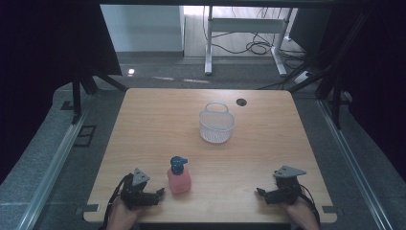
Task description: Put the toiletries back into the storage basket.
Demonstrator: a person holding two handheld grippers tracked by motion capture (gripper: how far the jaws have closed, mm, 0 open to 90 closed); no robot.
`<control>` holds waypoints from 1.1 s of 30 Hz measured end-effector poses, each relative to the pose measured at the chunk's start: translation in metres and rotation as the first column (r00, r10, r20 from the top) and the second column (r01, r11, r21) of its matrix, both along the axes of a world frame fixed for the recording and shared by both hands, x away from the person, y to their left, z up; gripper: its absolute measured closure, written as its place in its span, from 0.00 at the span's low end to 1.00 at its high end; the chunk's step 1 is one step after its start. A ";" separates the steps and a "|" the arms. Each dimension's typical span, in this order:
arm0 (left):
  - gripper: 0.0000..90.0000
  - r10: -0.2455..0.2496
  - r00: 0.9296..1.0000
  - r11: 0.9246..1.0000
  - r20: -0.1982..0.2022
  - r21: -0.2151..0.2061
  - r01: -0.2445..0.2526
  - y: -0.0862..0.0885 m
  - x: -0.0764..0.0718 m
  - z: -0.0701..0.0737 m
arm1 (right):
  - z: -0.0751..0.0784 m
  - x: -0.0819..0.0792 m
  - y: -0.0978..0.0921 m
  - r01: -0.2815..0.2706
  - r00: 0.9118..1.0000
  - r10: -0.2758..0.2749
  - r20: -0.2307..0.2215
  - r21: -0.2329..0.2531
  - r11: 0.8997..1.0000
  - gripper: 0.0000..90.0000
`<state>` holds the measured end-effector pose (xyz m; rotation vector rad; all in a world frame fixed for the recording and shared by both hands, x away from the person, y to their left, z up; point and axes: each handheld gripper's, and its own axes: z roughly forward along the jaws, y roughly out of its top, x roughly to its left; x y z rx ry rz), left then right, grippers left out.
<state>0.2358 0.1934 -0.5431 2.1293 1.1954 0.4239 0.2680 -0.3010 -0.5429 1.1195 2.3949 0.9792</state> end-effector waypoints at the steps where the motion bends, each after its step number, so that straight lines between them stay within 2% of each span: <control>1: 0.12 0.001 1.000 1.000 -0.001 0.001 -0.001 0.000 0.000 0.000 | 0.000 0.000 0.000 0.000 1.000 0.000 0.000 0.000 1.000 0.00; 11: 0.12 -0.010 1.000 1.000 0.012 0.006 0.010 0.000 -0.002 0.005 | 0.000 0.000 0.000 0.000 1.000 0.000 0.000 0.000 1.000 0.00; 18: 0.12 -0.025 0.999 1.000 0.021 -0.017 0.025 0.001 -0.005 0.011 | 0.000 0.000 0.000 0.000 1.000 0.000 0.000 0.000 1.000 0.00; 22: 0.13 -0.030 0.999 0.999 0.023 -0.017 0.031 0.002 -0.006 0.013 | 0.000 0.000 0.000 0.000 1.000 0.000 0.000 0.000 1.000 0.00; 33: 0.14 -0.055 0.998 0.998 -0.005 -0.033 0.055 0.005 -0.007 0.017 | 0.000 0.000 0.000 0.000 1.000 0.000 0.000 0.000 1.000 0.00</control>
